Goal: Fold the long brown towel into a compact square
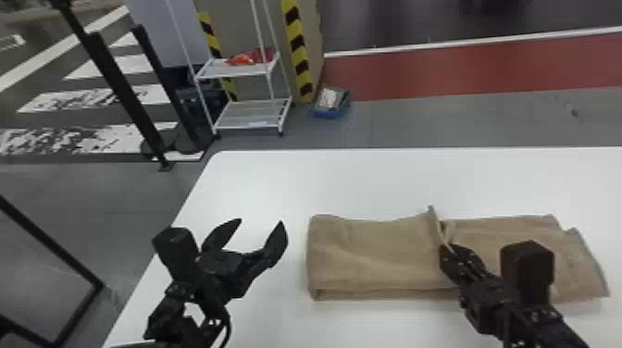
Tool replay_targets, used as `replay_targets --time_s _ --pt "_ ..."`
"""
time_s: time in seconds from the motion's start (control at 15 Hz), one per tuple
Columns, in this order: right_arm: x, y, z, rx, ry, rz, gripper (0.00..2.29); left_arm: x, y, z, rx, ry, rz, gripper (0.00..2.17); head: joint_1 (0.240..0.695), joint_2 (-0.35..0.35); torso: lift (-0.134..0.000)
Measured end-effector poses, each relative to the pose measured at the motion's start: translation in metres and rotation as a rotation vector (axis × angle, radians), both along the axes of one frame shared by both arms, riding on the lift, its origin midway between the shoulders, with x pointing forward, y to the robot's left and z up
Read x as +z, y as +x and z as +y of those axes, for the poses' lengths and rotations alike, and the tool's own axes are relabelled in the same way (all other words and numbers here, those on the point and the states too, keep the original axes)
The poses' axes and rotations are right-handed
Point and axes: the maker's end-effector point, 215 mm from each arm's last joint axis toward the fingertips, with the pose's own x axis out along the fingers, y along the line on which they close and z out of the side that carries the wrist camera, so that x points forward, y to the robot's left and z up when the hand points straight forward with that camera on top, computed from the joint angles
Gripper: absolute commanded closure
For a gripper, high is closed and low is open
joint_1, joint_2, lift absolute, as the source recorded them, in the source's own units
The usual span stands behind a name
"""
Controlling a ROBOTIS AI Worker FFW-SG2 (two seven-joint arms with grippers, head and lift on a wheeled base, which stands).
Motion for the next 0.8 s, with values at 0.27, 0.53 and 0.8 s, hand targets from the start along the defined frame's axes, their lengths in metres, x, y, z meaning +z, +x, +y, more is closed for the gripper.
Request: replay_targets --time_s 0.27,0.53,0.8 --pt "0.017 0.003 -0.002 -0.005 0.012 -0.035 1.36 0.013 0.003 0.006 0.024 0.017 -0.065 0.08 0.695 0.263 -0.118" --pt "0.059 0.007 0.003 0.003 0.042 -0.105 1.36 0.033 0.004 0.015 0.081 0.043 -0.183 0.08 0.695 0.272 -0.118" --pt "0.09 0.001 -0.02 -0.037 0.06 -0.151 1.36 0.037 0.003 0.017 0.094 0.05 -0.224 0.08 0.695 0.262 -0.118"
